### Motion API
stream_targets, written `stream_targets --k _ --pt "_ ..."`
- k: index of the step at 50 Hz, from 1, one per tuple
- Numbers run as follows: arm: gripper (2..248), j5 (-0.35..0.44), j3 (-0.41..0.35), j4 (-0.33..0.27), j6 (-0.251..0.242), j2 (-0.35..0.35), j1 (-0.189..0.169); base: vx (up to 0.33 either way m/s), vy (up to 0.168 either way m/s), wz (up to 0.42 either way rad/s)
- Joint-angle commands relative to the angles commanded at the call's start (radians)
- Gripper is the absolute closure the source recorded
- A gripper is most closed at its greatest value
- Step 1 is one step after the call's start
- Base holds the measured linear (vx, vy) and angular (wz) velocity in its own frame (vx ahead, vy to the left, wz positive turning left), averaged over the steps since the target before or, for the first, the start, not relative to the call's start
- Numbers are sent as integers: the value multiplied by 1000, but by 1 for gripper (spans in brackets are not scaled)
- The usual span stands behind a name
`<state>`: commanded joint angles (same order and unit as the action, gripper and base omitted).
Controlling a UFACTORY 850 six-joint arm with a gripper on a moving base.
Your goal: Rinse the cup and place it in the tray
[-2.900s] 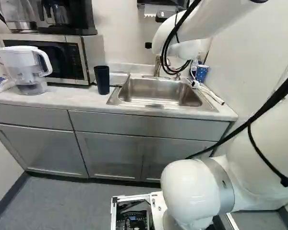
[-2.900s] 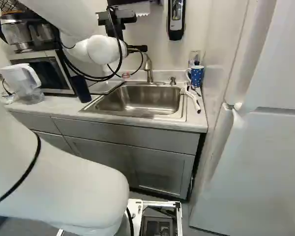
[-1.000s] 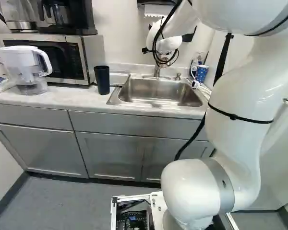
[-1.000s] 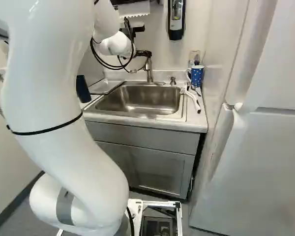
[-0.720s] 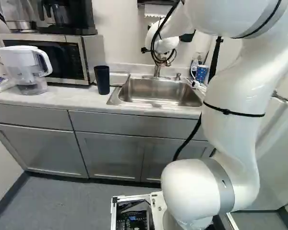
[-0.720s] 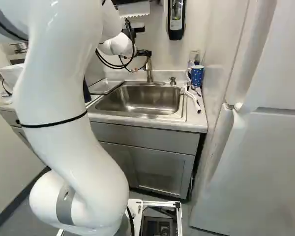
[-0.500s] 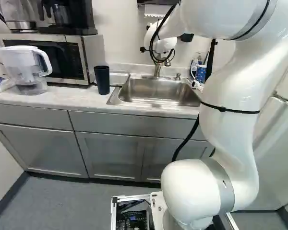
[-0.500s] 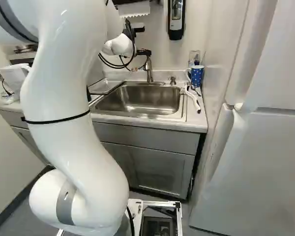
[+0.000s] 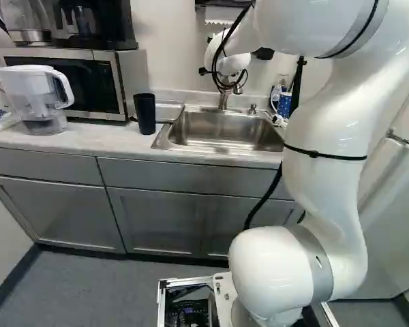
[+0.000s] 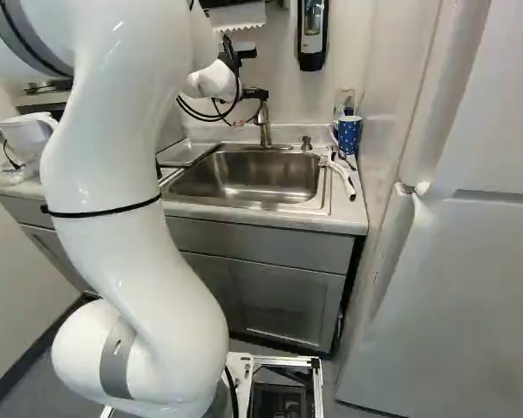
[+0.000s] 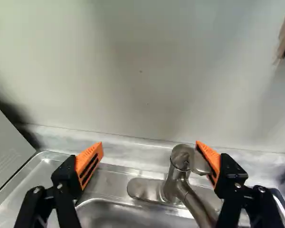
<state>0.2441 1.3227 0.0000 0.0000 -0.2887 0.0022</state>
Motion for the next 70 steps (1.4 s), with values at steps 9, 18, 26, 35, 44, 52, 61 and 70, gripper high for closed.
stream_targets --k 9,18,26,35,44,52,61,70 --pt "3 -25 -16 0 0 14 7 0 0 0" --pt "3 -25 -23 0 0 20 22 0 0 0" --pt "3 -19 -22 0 0 20 23 0 0 0" --pt "3 16 -22 0 0 20 23 0 0 0" --pt "3 53 -22 0 0 20 23 0 0 0" --pt "3 55 -22 0 0 20 23 0 0 0" --pt "3 55 -22 0 0 20 23 0 0 0" --pt "3 55 -24 0 0 21 23 0 0 0"
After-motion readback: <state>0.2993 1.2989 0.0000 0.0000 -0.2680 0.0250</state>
